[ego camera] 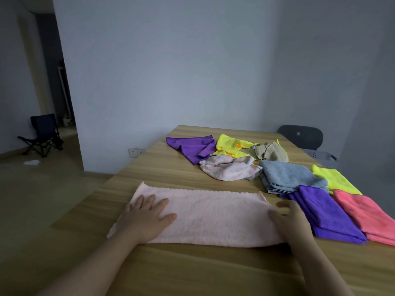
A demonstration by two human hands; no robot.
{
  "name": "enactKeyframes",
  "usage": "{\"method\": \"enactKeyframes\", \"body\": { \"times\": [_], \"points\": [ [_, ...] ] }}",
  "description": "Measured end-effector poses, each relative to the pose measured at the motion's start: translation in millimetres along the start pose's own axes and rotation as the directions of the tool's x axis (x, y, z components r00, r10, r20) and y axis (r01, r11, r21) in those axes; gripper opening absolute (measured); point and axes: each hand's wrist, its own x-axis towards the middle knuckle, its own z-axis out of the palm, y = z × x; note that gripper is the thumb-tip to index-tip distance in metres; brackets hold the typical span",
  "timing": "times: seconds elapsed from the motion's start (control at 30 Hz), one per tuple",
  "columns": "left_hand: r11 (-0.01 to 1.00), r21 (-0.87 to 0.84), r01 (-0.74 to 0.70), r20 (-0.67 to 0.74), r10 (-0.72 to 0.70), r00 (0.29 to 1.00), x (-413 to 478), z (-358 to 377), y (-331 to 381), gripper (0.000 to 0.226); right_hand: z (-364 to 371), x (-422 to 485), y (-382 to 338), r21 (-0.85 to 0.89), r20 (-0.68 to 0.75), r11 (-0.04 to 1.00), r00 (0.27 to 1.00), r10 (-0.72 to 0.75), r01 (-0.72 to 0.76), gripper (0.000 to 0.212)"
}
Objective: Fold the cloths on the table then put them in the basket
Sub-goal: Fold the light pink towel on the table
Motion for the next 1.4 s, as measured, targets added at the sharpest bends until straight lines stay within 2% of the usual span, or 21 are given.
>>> {"method": "enactKeyframes", "body": {
  "times": [0.07,0.13,0.2,0.37,0.5,0.57,0.7,0.73,0.8,0.87,0.9,0.97,1.03,1.07,1.17,1.23,1.27,1.33,1.4],
  "points": [
    [1.0,0.002,0.006,-0.001,-0.005,1.0,0,0,1,0.069,-2,1,3,0.012,0.063,0.999,0.997,-0.052,0.051,0.032],
    [1.0,0.005,0.007,-0.003,-0.007,1.0,0,-1,1,0.069,-3,1,2,0.018,0.125,0.998,0.99,-0.059,0.057,0.021],
    [1.0,0.007,0.006,-0.003,-0.006,1.0,-1,-1,1,0.069,-4,-1,1,0.06,0.172,0.998,0.984,-0.036,0.026,0.016],
    [1.0,0.014,-0.002,0.0,0.002,1.0,-4,-1,5,0.069,-13,-3,-2,0.291,0.216,0.952,0.976,0.03,-0.094,0.024],
    [1.0,0.002,0.002,0.006,-0.002,1.0,-6,1,19,0.069,-23,-6,-7,0.554,0.317,0.806,0.948,0.026,-0.208,0.033],
    [1.0,-0.026,0.018,-0.012,-0.019,1.0,-7,1,28,0.07,-26,-6,-7,0.633,0.354,0.739,0.935,-0.014,-0.228,0.039],
    [0.995,-0.081,0.052,0.011,-0.051,0.999,-8,1,57,0.071,-27,-9,-5,0.832,0.396,0.445,0.917,-0.057,-0.332,0.034],
    [0.994,-0.107,0.04,0.027,-0.037,0.999,-6,-2,63,0.071,-26,-10,-4,0.851,0.39,0.402,0.919,-0.055,-0.337,0.033],
    [0.984,-0.179,-0.004,-0.034,-0.002,0.999,0,-14,68,0.068,-26,-11,-3,0.87,0.37,0.368,0.928,-0.048,-0.328,0.033],
    [0.969,-0.237,-0.075,-0.208,0.025,0.978,7,-26,60,0.058,-27,-11,-3,0.88,0.37,0.335,0.928,-0.037,-0.338,0.034],
    [0.955,-0.272,-0.115,-0.246,0.046,0.968,12,-29,52,0.053,-27,-11,-4,0.883,0.376,0.315,0.926,-0.032,-0.348,0.034],
    [0.935,-0.3,-0.189,-0.167,0.144,0.976,18,-24,36,0.047,-27,-10,-4,0.887,0.387,0.286,0.922,-0.032,-0.362,0.035],
    [0.943,-0.234,-0.235,-0.071,0.224,0.972,21,-10,25,0.044,-25,-7,-7,0.882,0.398,0.293,0.916,-0.044,-0.369,0.04],
    [0.949,-0.202,-0.244,-0.075,0.233,0.97,22,-5,24,0.043,-25,-8,-10,0.876,0.397,0.321,0.916,-0.053,-0.361,0.044],
    [0.945,-0.196,-0.26,-0.149,0.233,0.961,29,2,25,0.042,-18,-11,-23,0.857,0.358,0.435,0.926,-0.117,-0.277,0.051],
    [0.917,-0.303,-0.258,-0.23,0.193,0.954,30,2,25,0.041,-9,-16,-39,0.838,0.362,0.496,0.913,-0.189,-0.229,0.048],
    [0.869,-0.43,-0.246,-0.273,0.135,0.952,30,2,22,0.037,-2,-17,-49,0.827,0.374,0.521,0.9,-0.225,-0.213,0.044],
    [0.686,-0.699,-0.203,-0.292,-0.014,0.956,30,-1,17,0.025,13,-21,-73,0.812,0.396,0.554,0.872,-0.287,-0.186,0.041],
    [0.557,-0.815,-0.156,-0.264,-0.118,0.957,31,-8,14,0.019,32,-24,-97,0.795,0.428,0.581,0.838,-0.337,-0.172,0.044]
  ]
}}
